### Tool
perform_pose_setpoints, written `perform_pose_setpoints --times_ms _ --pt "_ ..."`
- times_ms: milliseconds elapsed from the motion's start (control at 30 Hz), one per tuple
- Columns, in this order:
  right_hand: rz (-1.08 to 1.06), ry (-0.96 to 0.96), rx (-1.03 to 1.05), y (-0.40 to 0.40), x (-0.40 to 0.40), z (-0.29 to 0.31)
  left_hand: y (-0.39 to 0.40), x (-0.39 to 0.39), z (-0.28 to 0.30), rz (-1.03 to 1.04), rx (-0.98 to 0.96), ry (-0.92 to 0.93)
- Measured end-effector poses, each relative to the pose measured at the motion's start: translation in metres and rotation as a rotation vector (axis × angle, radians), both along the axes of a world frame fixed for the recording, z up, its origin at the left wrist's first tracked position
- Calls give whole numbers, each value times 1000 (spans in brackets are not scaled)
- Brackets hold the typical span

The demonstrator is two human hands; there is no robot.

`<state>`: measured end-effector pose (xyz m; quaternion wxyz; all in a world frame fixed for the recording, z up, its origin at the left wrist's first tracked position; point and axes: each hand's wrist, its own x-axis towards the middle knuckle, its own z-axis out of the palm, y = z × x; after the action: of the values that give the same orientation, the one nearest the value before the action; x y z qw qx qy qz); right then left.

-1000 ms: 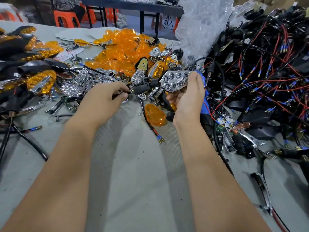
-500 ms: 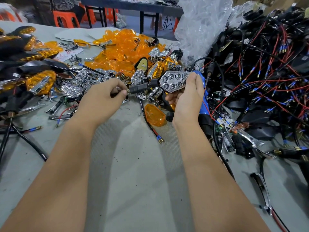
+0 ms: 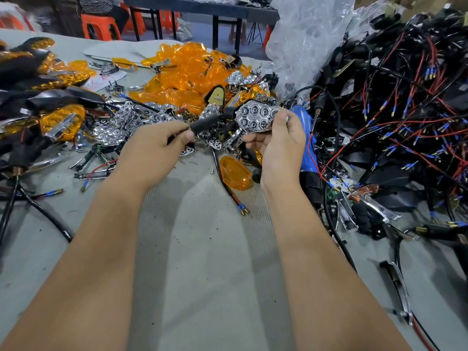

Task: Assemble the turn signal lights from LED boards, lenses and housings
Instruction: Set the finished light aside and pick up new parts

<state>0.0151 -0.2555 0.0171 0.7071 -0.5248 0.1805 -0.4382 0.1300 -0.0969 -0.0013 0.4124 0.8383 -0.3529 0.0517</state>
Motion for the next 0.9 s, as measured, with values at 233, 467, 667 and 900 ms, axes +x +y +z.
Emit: perform_pose_setpoints --times_ms 233,467,667,900 --pt "-14 47 -61 -2 3 -3 0 0 0 -27 -47 -16" --pt "-13 46 -64 -3 4 -3 -2 -1 1 3 -62 -46" --pt "-11 49 -98 -4 2 -3 1 -1 3 36 -36 -11" --pt "-34 61 -96 -7 3 -5 2 -7 7 -8 -104 44"
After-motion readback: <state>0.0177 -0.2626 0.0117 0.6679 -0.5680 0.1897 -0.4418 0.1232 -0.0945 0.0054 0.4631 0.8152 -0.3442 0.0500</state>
